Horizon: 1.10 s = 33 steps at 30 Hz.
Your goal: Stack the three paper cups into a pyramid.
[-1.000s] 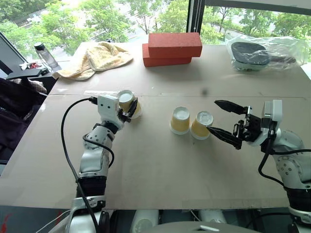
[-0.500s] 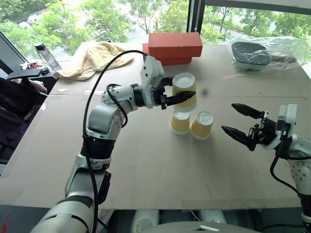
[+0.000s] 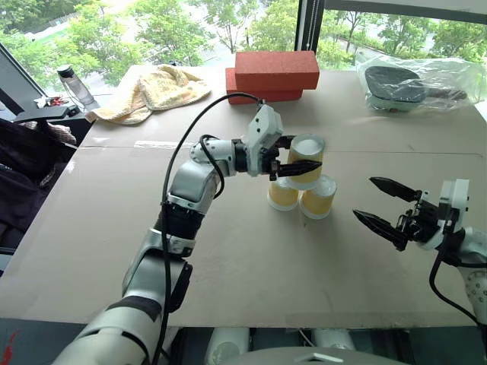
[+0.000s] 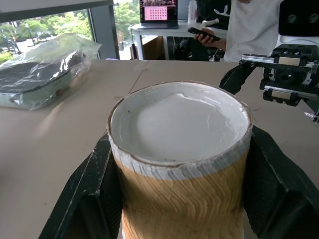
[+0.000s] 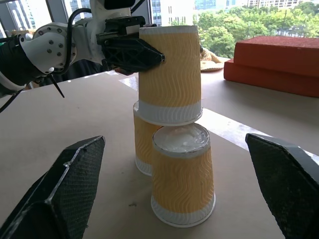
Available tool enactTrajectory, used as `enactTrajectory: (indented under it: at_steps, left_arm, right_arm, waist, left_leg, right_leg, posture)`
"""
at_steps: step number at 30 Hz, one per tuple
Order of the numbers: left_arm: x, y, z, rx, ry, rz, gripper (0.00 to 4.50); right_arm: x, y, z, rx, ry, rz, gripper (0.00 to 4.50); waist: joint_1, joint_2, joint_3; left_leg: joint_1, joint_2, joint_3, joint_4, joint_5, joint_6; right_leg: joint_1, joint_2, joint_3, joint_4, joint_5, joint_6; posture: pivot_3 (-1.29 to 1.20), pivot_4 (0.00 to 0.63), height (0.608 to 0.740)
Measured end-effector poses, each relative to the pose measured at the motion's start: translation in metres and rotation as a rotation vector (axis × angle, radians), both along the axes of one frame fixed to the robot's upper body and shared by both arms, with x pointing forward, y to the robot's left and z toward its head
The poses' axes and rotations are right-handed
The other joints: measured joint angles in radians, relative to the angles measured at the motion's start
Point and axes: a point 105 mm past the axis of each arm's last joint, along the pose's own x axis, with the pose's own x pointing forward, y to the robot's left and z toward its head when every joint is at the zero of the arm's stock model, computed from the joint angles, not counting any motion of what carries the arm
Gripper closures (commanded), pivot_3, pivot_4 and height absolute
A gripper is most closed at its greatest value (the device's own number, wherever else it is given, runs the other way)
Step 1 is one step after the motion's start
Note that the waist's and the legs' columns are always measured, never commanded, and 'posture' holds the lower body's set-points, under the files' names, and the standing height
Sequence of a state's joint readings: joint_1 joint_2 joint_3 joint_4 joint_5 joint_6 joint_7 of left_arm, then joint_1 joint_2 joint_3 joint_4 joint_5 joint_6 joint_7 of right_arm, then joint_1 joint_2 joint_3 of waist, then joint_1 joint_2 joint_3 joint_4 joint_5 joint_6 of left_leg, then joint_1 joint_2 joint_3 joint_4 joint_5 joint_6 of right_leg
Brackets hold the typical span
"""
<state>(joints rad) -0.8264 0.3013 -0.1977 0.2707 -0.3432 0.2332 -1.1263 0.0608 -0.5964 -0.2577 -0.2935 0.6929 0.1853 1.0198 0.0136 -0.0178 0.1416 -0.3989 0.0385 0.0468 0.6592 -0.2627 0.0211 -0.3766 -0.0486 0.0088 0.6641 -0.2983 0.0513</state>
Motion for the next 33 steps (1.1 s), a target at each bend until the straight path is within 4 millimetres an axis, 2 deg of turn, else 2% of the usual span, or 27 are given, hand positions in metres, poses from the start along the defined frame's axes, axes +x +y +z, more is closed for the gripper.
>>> enactTrajectory:
  at_steps: [4,7,8,9,16,19,22,23,25,27,30,31,33]
  left_arm:
    - [-0.001,-0.006,-0.001,-0.009,-0.006,-0.017,2.06]
    - [-0.002,-0.007,-0.002,0.005,-0.008,-0.029,0.64]
    - [-0.002,-0.007,-0.003,0.012,-0.007,-0.03,0.27]
    - [-0.002,-0.007,-0.004,0.016,-0.008,-0.031,0.1]
    - [0.002,0.001,0.001,0.046,-0.041,0.003,0.1]
    - [-0.001,0.014,0.024,-0.01,-0.052,0.017,0.1]
    - [-0.021,0.035,0.064,-0.094,-0.103,-0.003,0.1]
    - [-0.031,0.049,0.076,-0.108,-0.122,0.004,0.1]
    - [-0.044,0.067,0.08,-0.106,-0.106,0.027,0.1]
    - [-0.052,0.077,0.067,-0.095,-0.04,0.054,0.1]
    - [-0.056,0.107,0.012,0.005,0.127,0.222,0.1]
    - [-0.055,0.112,0.001,0.029,0.152,0.266,0.1]
    - [-0.052,0.138,-0.039,0.133,0.197,0.466,0.1]
  right_arm:
    - [-0.001,-0.001,-0.001,-0.009,-0.01,-0.006,0.0]
    - [-0.002,-0.001,-0.004,-0.009,-0.004,-0.013,0.0]
    - [-0.003,-0.001,-0.004,-0.01,-0.006,-0.014,0.0]
    - [-0.003,-0.002,-0.004,-0.01,-0.008,-0.015,0.0]
    - [-0.003,-0.002,-0.004,-0.012,-0.012,-0.016,0.0]
    - [-0.003,-0.002,-0.005,-0.014,-0.011,-0.018,0.0]
    - [-0.003,-0.004,-0.009,-0.018,0.002,-0.025,0.0]
    - [-0.003,-0.005,-0.013,-0.022,0.012,-0.031,0.0]
    - [-0.002,-0.008,-0.019,-0.025,0.032,-0.041,0.0]
    - [0.0,-0.009,-0.022,-0.023,0.035,-0.038,0.0]
    - [0.006,-0.02,-0.032,-0.025,0.047,-0.074,0.0]
    - [0.008,-0.021,-0.034,-0.028,0.052,-0.08,0.0]
    - [0.013,-0.029,-0.043,-0.038,0.063,-0.095,0.0]
  waist:
    - [0.0,0.0,0.0]
    - [0.0,0.0,0.0]
    - [-0.001,0.0,0.0]
    - [-0.001,0.0,0.0]
    - [-0.001,0.0,0.0]
    - [-0.003,0.0,0.0]
    - [-0.005,0.0,0.0]
    - [-0.007,0.001,0.0]
    - [-0.008,0.002,0.0]
    - [-0.007,0.002,0.0]
    - [-0.018,0.002,0.0]
    - [-0.018,0.002,0.0]
    - [-0.018,0.002,0.0]
  left_leg:
    - [0.0,0.0,0.0,0.0,0.0,0.0]
    - [0.0,0.0,0.0,0.0,0.0,0.0]
    - [0.0,0.0,0.0,0.0,0.0,0.0]
    - [0.0,0.0,0.0,0.0,0.0,0.0]
    - [0.0,0.0,0.0,0.0,0.0,0.0]
    - [0.0,0.001,0.0,0.0,0.0,0.0]
    - [0.0,0.003,-0.001,0.0,0.0,0.0]
    - [0.0,0.003,-0.001,0.0,0.0,0.0]
    - [0.001,0.004,-0.001,0.0,0.0,0.0]
    - [0.002,0.003,-0.001,0.001,0.0,0.0]
    - [0.003,0.003,-0.001,0.001,0.0,0.0]
    - [0.003,0.003,-0.001,0.001,0.0,0.0]
    - [0.004,0.003,0.0,0.001,-0.001,0.001]
  right_leg:
    - [0.0,0.0,0.0,0.0,0.0,0.0]
    - [0.0,0.0,0.0,0.0,0.0,0.0]
    - [0.0,0.0,0.0,0.0,0.0,0.0]
    - [0.0,0.0,0.0,0.0,0.0,0.0]
    - [0.0,0.0,0.0,0.0,0.0,0.0]
    - [0.0,0.0,0.0,0.0,0.0,0.0]
    - [0.0,0.0,0.0,0.0,0.0,0.0]
    - [0.0,0.0,0.001,0.0,0.0,0.0]
    - [0.0,-0.001,0.001,0.001,0.0,0.0]
    - [0.001,-0.001,0.001,0.001,0.0,0.0]
    - [0.002,-0.001,0.004,0.001,0.0,0.0]
    - [0.002,-0.001,0.004,0.001,0.0,0.0]
    - [0.002,-0.002,0.005,0.001,0.0,0.0]
  posture:
    - [0.0,0.15,0.73]
    - [0.0,0.15,0.73]
    - [0.0,0.15,0.73]
    - [0.0,0.15,0.73]
    - [0.0,0.15,0.73]
    - [0.0,0.15,0.73]
    - [0.0,0.15,0.73]
    - [0.0,0.15,0.73]
    - [0.0,0.15,0.73]
    - [0.0,0.15,0.73]
    - [0.0,0.15,0.73]
    - [0.0,0.15,0.73]
    - [0.0,0.15,0.73]
